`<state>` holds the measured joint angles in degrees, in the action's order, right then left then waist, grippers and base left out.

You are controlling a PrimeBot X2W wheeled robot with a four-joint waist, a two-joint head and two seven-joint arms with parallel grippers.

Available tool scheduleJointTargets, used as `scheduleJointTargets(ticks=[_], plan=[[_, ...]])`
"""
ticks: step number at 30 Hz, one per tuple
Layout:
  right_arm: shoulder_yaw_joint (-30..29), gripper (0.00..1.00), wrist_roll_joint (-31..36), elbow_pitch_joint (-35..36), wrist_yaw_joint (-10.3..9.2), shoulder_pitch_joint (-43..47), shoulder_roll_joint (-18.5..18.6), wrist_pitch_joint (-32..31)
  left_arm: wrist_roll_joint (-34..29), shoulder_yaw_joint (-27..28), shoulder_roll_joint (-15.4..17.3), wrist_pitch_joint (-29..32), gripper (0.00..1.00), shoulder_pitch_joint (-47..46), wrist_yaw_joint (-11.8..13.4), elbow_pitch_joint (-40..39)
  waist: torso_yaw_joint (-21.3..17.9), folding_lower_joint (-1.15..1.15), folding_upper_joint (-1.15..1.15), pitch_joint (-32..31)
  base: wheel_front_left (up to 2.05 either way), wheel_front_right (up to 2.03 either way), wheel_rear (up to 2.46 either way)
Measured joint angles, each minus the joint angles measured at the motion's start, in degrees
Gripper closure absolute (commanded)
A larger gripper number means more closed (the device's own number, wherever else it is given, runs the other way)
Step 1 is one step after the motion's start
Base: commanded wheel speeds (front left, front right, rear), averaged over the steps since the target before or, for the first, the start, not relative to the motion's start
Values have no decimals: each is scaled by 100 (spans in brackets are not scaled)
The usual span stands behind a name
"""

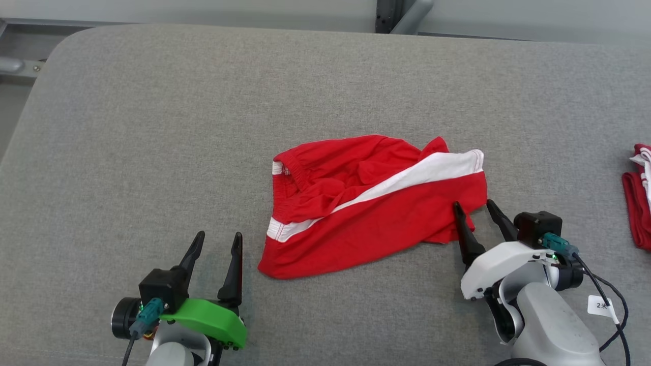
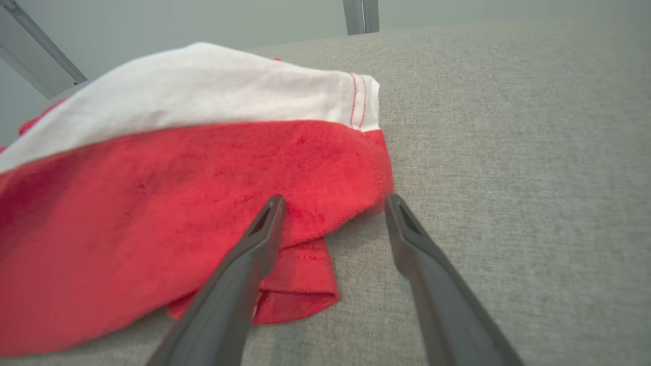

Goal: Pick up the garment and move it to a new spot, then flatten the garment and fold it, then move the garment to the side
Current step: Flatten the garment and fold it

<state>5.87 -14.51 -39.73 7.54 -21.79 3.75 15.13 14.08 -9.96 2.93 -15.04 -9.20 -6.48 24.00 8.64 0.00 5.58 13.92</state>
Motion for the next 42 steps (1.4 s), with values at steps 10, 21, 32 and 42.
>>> scheduleJointTargets(ticks=[10, 21, 32, 42], plan=[[-71, 100, -77, -172, 0, -137, -42, 0, 92, -66, -2, 0, 0, -85, -3, -144, 164, 0, 0, 263, 0, 0, 0], [-326, 100, -23, 1146, 0, 768, -54, 0, 204, -114, -8, 0, 0, 3, 19, -186, -169, 0, 0, 2, 0, 0, 0], [-402, 0, 333, 1281, 0, 1477, -21, -1, 261, -250, -8, -1, 0, 152, 36, -120, -606, 0, 0, -413, 0, 0, 0], [-274, 0, 465, 1791, 0, 1591, -76, -1, 666, -676, -11, 0, 0, 41, -53, 209, -1036, 0, 1, -654, 0, 0, 0]])
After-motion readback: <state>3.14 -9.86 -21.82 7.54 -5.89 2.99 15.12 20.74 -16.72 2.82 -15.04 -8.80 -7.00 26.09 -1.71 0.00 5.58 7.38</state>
